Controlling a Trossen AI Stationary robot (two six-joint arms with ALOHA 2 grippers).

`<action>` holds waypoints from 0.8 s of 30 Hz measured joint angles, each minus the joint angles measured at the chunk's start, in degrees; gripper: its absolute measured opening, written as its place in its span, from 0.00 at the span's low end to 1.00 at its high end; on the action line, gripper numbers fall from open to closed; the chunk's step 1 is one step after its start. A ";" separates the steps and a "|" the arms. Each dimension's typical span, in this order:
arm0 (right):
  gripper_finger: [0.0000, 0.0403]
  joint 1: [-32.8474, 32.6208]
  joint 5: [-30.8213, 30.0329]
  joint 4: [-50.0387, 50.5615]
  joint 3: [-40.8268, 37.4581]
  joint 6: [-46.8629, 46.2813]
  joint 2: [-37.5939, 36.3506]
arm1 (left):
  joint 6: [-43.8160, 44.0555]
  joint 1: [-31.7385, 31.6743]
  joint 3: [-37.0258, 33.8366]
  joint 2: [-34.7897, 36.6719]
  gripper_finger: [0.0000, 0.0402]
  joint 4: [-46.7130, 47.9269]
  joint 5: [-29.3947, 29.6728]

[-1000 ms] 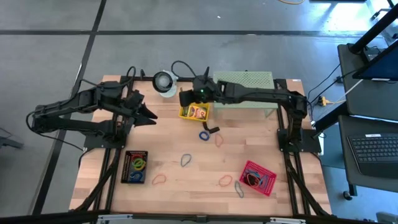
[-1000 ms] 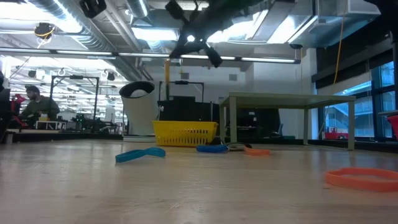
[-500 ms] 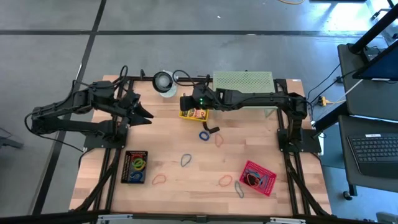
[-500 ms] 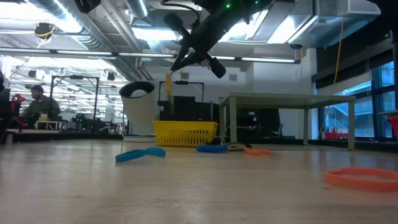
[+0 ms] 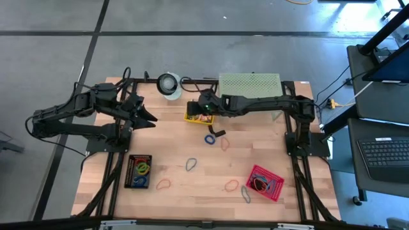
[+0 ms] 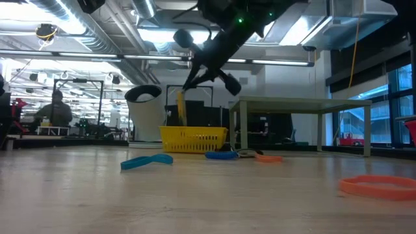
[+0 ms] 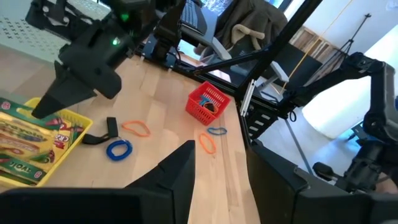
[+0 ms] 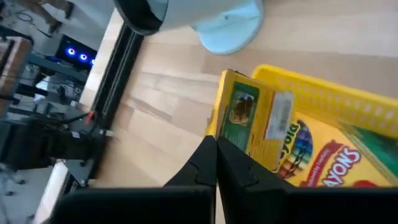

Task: Pick & Place Office Desk Supplies
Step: Put the crayon box into the yellow bin

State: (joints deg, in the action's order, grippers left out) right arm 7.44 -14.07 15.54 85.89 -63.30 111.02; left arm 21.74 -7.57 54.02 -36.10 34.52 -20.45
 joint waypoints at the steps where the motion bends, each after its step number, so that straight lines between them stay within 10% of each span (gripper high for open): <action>1: 0.00 -0.01 0.02 -1.24 -0.65 -0.89 0.00 | 0.11 -0.01 0.00 0.00 0.35 0.00 0.00; 24: 0.00 0.07 -0.89 -5.01 -3.17 -2.90 -0.31 | 0.19 -0.02 0.00 -0.04 0.35 0.00 0.02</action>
State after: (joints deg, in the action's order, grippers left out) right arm 7.51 -14.97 10.52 82.72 -66.20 110.72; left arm 21.93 -7.60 54.02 -36.14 34.52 -20.43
